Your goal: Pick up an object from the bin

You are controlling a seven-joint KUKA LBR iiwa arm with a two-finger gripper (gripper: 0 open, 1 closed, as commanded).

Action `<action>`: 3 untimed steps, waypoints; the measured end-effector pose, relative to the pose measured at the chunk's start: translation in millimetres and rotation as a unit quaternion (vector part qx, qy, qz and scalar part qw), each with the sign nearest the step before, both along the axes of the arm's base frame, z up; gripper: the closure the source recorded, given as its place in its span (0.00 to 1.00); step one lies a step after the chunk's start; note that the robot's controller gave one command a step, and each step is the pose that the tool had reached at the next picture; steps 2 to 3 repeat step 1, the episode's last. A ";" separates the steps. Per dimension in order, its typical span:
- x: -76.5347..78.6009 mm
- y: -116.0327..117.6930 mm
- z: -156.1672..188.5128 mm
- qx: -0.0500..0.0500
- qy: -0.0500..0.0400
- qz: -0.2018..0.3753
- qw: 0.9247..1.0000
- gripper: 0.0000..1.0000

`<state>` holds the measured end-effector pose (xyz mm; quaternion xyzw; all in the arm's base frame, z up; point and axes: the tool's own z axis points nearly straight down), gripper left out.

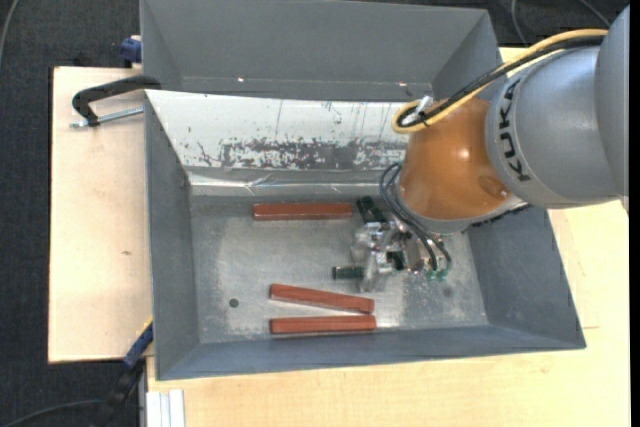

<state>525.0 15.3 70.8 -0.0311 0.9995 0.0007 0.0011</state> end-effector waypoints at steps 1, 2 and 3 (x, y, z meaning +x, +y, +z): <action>-6.5 -23.2 182.9 -0.001 -0.006 0.019 1.000 1.00; -6.5 -23.2 182.9 -0.001 -0.006 0.019 1.000 1.00; -6.5 -23.2 182.9 -0.001 -0.006 0.019 1.000 1.00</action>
Offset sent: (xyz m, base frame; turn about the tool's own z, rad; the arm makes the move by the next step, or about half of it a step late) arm -0.0092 -0.0233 0.1772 -0.0391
